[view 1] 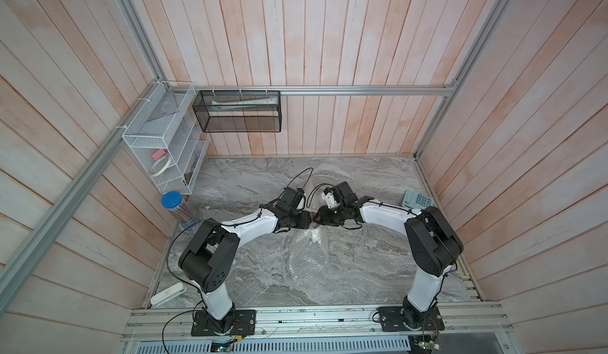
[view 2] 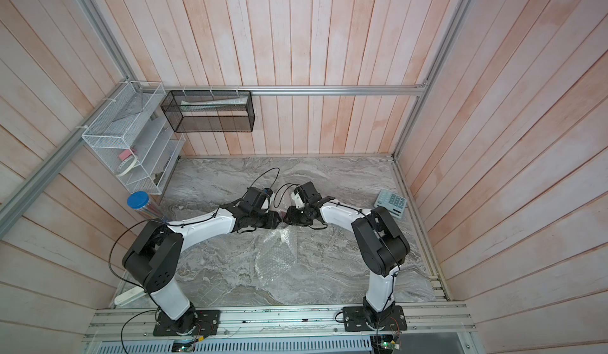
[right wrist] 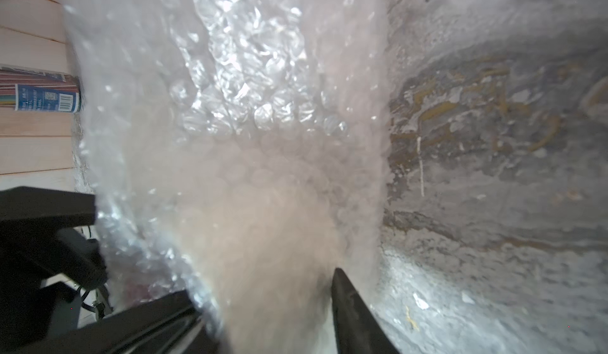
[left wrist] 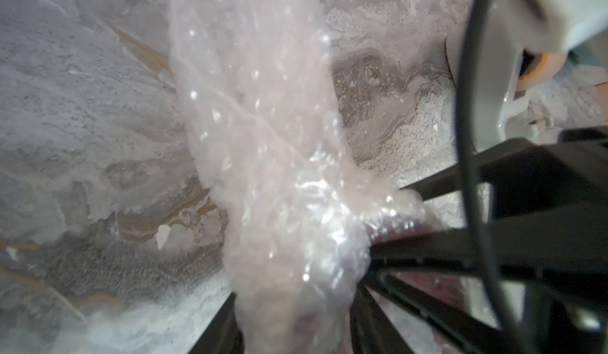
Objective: Wrap mugs in bubble wrap
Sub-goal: Wrap the mug in bubble wrap.
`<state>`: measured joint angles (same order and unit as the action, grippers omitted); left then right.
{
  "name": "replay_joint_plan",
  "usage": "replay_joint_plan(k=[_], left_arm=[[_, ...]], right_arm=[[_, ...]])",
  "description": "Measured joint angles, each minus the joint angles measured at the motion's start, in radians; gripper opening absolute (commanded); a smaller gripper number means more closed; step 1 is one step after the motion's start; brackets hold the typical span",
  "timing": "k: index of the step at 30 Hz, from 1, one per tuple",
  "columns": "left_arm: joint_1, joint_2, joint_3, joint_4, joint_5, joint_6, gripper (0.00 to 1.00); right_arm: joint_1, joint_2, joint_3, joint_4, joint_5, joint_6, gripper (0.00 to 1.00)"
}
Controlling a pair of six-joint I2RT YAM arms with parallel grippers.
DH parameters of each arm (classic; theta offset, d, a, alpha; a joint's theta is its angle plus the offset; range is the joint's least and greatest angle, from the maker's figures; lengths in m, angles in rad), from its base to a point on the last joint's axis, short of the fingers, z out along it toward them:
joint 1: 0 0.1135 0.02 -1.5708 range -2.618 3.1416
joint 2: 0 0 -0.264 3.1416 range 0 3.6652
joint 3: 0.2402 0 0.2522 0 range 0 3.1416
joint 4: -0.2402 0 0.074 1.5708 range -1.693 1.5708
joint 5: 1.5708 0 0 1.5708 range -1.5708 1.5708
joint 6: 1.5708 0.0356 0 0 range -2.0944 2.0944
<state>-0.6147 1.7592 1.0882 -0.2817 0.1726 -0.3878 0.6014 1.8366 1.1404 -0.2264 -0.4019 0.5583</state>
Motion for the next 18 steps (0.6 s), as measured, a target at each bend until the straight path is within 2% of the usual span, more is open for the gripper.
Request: replay_joint_plan(k=[5, 10, 15, 18], left_arm=[[-0.018, 0.056, 0.055, -0.016, -0.027, 0.043, 0.4], [-0.04, 0.095, 0.095, -0.021, -0.054, 0.109, 0.39], [-0.048, 0.104, 0.108, -0.026, -0.066, 0.17, 0.38], [-0.055, 0.115, 0.126, -0.039, -0.074, 0.203, 0.38]], right_arm=[[0.0, -0.044, -0.028, -0.018, 0.0, 0.008, 0.54], [-0.024, -0.132, -0.053, -0.05, -0.003, 0.011, 0.6], [-0.104, -0.225, -0.066, -0.062, -0.007, 0.01, 0.67], [-0.176, -0.236, -0.064, -0.062, 0.011, -0.004, 0.75]])
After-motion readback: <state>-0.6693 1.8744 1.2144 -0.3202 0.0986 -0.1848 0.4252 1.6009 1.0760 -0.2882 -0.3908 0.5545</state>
